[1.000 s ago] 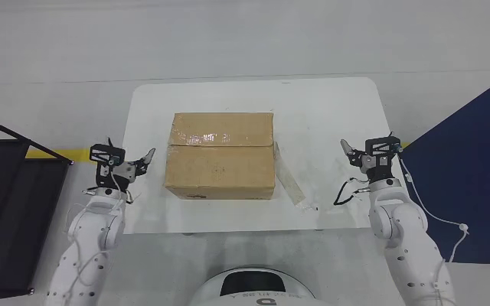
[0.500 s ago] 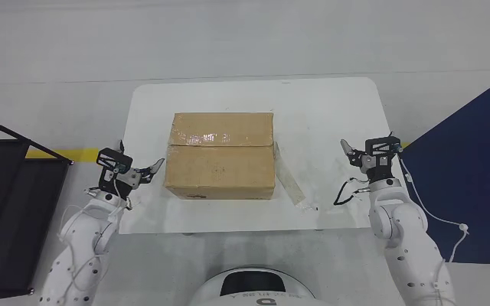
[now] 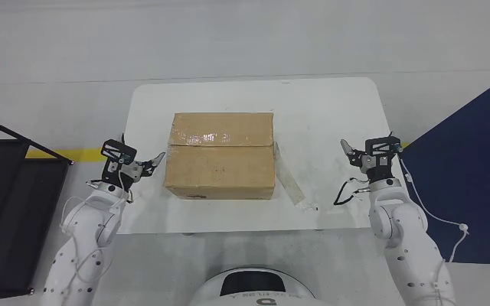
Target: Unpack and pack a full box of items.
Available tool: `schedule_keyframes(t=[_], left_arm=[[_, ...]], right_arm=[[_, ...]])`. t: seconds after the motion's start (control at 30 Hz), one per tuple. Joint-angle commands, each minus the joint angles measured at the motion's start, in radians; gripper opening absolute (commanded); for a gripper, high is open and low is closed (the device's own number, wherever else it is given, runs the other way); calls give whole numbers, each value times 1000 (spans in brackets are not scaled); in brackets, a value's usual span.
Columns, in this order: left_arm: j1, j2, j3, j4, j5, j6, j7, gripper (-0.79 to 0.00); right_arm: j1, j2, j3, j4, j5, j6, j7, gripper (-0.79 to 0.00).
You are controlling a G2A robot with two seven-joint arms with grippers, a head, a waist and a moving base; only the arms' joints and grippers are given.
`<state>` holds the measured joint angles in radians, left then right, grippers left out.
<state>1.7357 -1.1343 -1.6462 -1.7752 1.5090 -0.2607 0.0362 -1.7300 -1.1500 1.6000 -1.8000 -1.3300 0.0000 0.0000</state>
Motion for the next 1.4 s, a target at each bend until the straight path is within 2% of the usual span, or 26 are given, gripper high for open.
schedule_keyframes(t=[0.0,0.3,0.47,0.57,0.67,0.87,1.07,1.17,1.37], left_arm=[[-9,-1,9,4,3,3,-6,0],[-44,-3,26,13,-1,9,-31,0],[-48,-3,21,1,-37,-25,-36,0],[-39,0,-3,-12,-95,-87,-40,0],[-28,5,-44,-19,-202,-187,-54,0],[10,23,-142,-27,-382,-452,-82,0],[48,43,-210,-25,-399,-696,-94,0],[65,49,-233,-47,-307,-720,-72,0],[96,53,-236,-66,-113,-700,60,0]], right_arm=[[0,0,0,0,0,0,0,0],[0,0,0,0,0,0,0,0],[0,0,0,0,0,0,0,0],[0,0,0,0,0,0,0,0],[0,0,0,0,0,0,0,0],[0,0,0,0,0,0,0,0],[0,0,0,0,0,0,0,0],[0,0,0,0,0,0,0,0],[0,0,0,0,0,0,0,0]])
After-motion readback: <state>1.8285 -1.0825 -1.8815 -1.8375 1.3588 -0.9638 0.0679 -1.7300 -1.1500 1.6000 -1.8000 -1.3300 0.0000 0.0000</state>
